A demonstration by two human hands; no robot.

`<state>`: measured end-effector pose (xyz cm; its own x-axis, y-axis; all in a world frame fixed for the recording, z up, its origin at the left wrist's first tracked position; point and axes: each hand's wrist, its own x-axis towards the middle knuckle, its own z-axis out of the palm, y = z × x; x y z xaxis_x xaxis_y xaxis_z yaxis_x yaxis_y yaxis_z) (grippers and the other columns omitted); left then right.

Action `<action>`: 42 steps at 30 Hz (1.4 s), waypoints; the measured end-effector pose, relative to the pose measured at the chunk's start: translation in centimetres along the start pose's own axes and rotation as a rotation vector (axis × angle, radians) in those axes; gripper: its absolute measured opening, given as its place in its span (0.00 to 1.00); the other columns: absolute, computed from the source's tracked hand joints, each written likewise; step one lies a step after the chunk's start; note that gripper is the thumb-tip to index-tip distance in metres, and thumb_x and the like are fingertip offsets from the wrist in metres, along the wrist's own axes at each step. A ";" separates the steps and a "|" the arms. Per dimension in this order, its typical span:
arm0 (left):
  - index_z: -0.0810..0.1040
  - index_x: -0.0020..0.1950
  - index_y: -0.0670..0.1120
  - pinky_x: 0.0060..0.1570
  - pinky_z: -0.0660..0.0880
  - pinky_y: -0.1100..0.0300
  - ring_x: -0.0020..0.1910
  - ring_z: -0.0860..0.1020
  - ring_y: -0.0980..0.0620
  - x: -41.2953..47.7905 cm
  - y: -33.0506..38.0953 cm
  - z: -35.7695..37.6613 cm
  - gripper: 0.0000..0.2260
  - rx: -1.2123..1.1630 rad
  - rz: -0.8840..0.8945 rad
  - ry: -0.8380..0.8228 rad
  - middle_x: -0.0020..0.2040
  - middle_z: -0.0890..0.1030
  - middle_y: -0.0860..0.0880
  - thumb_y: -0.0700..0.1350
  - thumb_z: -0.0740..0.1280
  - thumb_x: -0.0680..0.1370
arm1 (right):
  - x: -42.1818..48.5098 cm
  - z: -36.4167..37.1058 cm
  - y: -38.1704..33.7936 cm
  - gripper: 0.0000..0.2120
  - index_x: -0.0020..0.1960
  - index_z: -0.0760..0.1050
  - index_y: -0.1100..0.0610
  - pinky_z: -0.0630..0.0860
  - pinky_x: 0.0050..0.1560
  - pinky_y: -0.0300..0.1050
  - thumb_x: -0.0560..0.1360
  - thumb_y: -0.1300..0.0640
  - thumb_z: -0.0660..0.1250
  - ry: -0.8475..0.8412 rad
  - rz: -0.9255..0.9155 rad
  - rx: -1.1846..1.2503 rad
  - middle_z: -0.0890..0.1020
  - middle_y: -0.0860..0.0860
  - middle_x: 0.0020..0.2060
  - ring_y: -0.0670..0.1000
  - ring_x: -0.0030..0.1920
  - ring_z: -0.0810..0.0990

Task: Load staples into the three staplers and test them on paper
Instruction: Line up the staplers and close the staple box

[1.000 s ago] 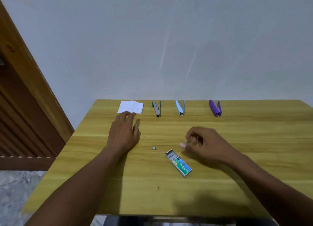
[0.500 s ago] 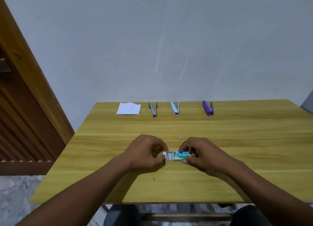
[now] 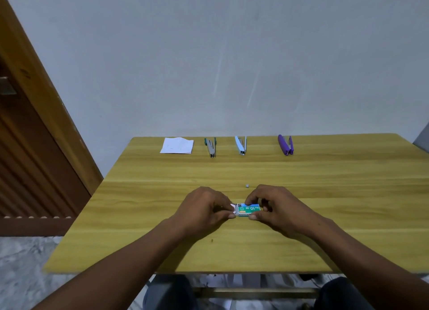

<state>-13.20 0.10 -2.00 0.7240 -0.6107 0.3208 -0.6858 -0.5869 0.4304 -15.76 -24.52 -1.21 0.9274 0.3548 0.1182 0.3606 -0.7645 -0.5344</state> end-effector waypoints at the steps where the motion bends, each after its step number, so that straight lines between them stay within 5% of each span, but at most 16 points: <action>1: 0.86 0.55 0.55 0.43 0.80 0.52 0.48 0.83 0.58 0.1 0.3 0.3 0.12 -0.013 -0.015 0.015 0.50 0.87 0.58 0.58 0.71 0.76 | 0.0 0.1 0.0 0.13 0.53 0.81 0.44 0.76 0.39 0.38 0.70 0.49 0.77 -0.001 0.001 -0.001 0.81 0.39 0.46 0.45 0.41 0.77; 9: 0.88 0.50 0.52 0.50 0.82 0.53 0.52 0.83 0.60 0.0 -0.2 2.1 0.10 -0.221 -0.134 0.113 0.49 0.87 0.55 0.51 0.79 0.71 | -0.1 0.3 0.0 0.13 0.53 0.81 0.45 0.72 0.39 0.33 0.70 0.49 0.78 0.007 0.021 0.036 0.80 0.40 0.46 0.40 0.44 0.77; 21: 0.88 0.50 0.51 0.47 0.81 0.56 0.53 0.81 0.61 -0.9 0.8 2.2 0.09 -0.126 -0.115 0.145 0.55 0.85 0.56 0.52 0.77 0.73 | -0.3 0.6 -0.8 0.14 0.53 0.82 0.45 0.74 0.38 0.35 0.69 0.45 0.77 0.002 0.026 0.098 0.81 0.41 0.44 0.41 0.41 0.78; 24: 0.87 0.49 0.51 0.43 0.80 0.56 0.49 0.81 0.60 -1.4 0.7 2.0 0.07 -0.126 -0.100 0.139 0.52 0.85 0.57 0.52 0.75 0.74 | 0.4 -0.5 -0.4 0.12 0.52 0.82 0.43 0.76 0.41 0.36 0.69 0.44 0.74 0.110 0.090 0.148 0.82 0.40 0.47 0.43 0.43 0.80; 29: 0.87 0.52 0.52 0.49 0.79 0.63 0.50 0.80 0.60 -2.7 0.1 1.1 0.09 -0.079 -0.062 0.112 0.52 0.85 0.58 0.54 0.73 0.76 | 3.2 -1.7 0.8 0.23 0.67 0.76 0.50 0.70 0.48 0.39 0.73 0.55 0.75 0.013 0.219 -0.106 0.75 0.47 0.52 0.42 0.42 0.73; 33: 0.88 0.50 0.52 0.55 0.69 0.73 0.49 0.81 0.59 -3.5 -0.3 0.7 0.09 -0.074 -0.054 0.129 0.51 0.86 0.58 0.55 0.73 0.75 | 5.3 -0.4 -0.8 0.11 0.57 0.81 0.56 0.72 0.47 0.42 0.76 0.57 0.73 -0.034 0.155 -0.174 0.79 0.50 0.49 0.50 0.48 0.78; 42: 0.87 0.46 0.51 0.43 0.79 0.55 0.46 0.80 0.58 -3.6 -0.6 1.1 0.08 -0.044 -0.044 0.165 0.50 0.86 0.58 0.54 0.73 0.74 | 8.8 1.7 -4.6 0.12 0.55 0.83 0.53 0.76 0.45 0.39 0.77 0.64 0.66 -0.113 0.021 -0.060 0.83 0.49 0.49 0.44 0.44 0.80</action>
<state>-15.42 2.07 -4.36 0.7584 -0.4872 0.4329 -0.6515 -0.5852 0.4827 -9.42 -16.95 0.84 0.9190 0.3941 0.0104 0.3495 -0.8022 -0.4840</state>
